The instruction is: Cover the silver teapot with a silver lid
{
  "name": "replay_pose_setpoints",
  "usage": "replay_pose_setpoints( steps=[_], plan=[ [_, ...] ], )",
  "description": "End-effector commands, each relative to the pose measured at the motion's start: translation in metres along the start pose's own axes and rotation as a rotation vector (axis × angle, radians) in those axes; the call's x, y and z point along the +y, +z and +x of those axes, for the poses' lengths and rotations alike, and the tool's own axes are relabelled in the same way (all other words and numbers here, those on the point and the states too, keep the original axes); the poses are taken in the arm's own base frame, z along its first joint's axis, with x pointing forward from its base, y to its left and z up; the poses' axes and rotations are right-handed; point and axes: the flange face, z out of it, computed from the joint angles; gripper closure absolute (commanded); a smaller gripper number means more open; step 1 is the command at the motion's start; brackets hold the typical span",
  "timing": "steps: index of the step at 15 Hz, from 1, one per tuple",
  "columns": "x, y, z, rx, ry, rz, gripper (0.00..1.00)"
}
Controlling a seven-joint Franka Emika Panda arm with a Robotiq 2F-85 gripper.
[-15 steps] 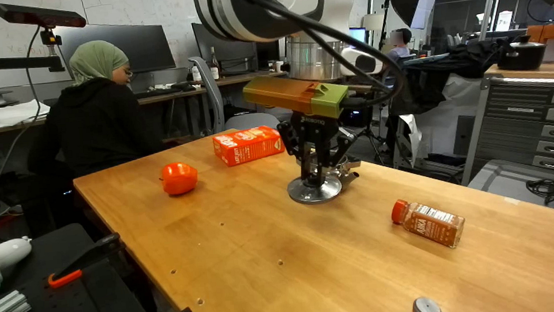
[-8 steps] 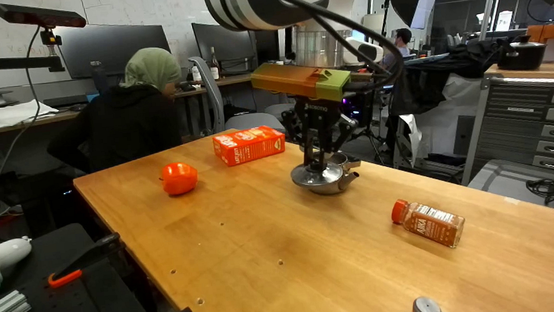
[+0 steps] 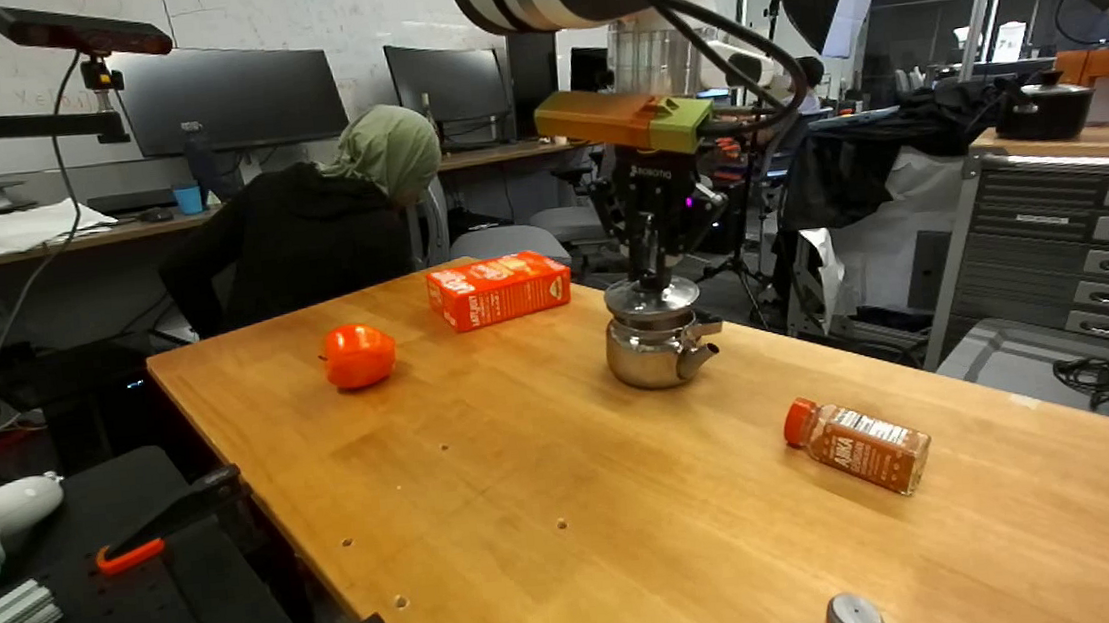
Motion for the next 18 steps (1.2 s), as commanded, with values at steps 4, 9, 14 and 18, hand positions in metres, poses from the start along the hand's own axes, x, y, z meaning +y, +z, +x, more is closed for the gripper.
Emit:
replay_pose_setpoints(
  steps=[4,9,14,18],
  plan=[
    [-0.003,0.028,0.049,-0.002,0.043,0.022,0.9],
    [-0.008,0.045,0.071,0.006,0.034,0.039,0.9],
    [-0.021,0.05,0.083,0.009,0.01,0.058,0.9],
    [-0.017,0.052,0.086,-0.002,0.014,0.068,0.9]
  ],
)
